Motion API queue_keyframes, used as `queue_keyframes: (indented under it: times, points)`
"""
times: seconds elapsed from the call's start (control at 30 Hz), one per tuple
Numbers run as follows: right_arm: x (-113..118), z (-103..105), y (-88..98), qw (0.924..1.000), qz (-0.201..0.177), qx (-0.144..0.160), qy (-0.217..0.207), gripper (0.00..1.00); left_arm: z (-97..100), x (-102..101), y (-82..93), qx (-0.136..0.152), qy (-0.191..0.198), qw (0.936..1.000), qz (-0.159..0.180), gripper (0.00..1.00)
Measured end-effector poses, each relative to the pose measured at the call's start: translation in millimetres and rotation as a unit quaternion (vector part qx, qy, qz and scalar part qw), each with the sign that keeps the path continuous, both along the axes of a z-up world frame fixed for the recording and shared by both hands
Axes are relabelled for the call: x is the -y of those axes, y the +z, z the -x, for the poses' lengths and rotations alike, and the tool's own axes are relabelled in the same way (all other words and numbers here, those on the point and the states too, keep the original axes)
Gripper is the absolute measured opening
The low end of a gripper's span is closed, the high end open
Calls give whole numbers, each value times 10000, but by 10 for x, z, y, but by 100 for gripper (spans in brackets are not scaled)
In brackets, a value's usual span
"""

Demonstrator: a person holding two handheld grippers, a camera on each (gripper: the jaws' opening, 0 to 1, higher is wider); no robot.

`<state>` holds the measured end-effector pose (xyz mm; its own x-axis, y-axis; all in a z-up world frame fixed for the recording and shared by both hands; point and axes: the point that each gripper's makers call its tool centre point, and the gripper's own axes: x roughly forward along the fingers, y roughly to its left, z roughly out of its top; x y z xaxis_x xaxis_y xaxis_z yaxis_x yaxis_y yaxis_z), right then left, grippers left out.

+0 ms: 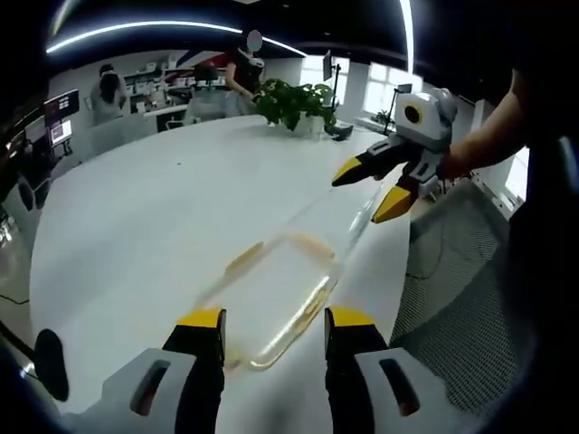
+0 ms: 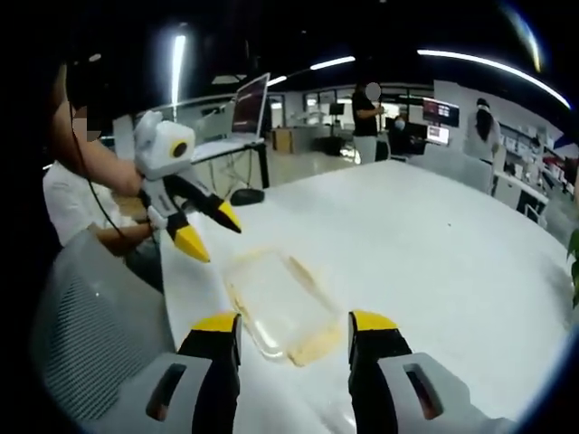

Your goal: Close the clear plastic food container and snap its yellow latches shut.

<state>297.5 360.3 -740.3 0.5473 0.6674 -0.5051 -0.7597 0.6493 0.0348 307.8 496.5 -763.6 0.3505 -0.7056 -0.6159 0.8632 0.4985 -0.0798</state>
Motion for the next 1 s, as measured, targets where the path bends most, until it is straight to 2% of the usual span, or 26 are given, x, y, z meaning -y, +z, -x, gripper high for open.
queue_keyframes:
  times: [0.33, 1.0]
  points:
    - [-1, -59, -110, 9996, 245, -70, 72, 47, -52, -93, -88, -94, -181, 9997, -167, 42]
    - [-63, -61, -363, 9949, 818, -275, 516, 48, -143, -162, -274, -61, -710, 9957, -586, 42]
